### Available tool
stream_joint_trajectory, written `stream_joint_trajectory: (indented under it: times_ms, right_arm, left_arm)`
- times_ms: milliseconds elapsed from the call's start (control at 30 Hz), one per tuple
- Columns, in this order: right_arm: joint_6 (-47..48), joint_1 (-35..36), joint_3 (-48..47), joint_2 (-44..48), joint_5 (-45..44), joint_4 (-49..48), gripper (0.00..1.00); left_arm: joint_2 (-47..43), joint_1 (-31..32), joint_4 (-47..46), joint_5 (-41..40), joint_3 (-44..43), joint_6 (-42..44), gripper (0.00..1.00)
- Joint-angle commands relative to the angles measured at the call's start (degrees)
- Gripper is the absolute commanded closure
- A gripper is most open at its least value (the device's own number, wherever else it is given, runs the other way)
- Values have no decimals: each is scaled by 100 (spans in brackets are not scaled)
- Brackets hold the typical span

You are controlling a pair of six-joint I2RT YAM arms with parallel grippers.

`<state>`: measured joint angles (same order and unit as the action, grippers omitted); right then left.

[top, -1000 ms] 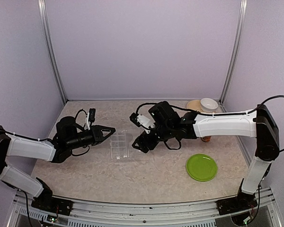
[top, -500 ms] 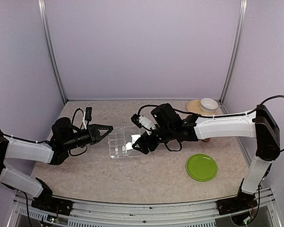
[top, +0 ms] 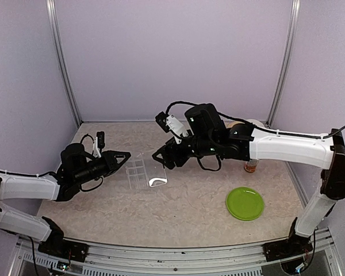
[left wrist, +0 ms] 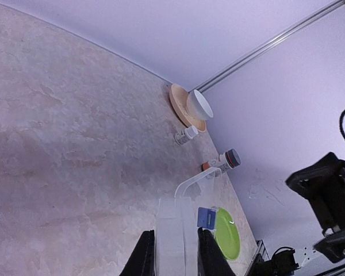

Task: Sort the pills into containers
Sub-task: Pass from the left arm to the right

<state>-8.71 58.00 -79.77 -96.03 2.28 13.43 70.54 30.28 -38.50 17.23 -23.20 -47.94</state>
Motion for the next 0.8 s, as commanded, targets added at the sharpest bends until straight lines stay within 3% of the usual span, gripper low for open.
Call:
stream_joint_trajectory:
  times_ms: [0, 400, 767]
  right_arm:
    - [-377, 343, -718, -422, -314, 354, 27]
    - [-775, 361, -1664, -1679, -493, 699, 36]
    - [-997, 149, -1657, -1877, -6, 502, 41]
  left_arm:
    - [-268, 27, 267, -561, 96, 24, 85]
    - [-590, 141, 299, -676, 157, 95, 85]
    - [-638, 199, 160, -592, 150, 136, 84]
